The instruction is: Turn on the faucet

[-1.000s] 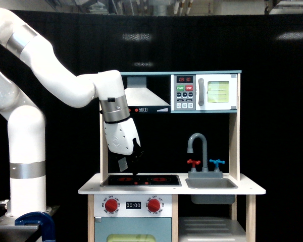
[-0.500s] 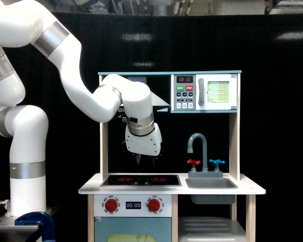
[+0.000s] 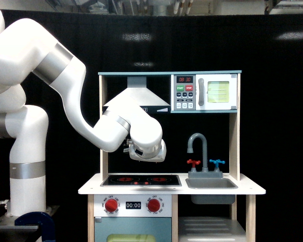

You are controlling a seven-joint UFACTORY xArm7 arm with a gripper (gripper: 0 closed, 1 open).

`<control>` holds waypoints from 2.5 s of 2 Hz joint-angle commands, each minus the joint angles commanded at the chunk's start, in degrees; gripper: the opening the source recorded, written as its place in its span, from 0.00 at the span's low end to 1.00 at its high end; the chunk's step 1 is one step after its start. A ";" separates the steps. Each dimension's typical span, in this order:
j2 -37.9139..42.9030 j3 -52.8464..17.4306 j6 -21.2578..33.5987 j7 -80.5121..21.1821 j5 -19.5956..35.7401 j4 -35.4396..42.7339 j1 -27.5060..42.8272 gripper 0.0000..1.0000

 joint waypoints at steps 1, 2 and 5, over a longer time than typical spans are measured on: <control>-9.36 -6.60 8.22 -0.18 -4.75 9.42 9.26 1.00; -13.57 -5.12 8.63 2.65 -7.02 10.34 12.22 1.00; -24.67 -0.64 -15.44 11.17 -8.48 12.35 34.92 1.00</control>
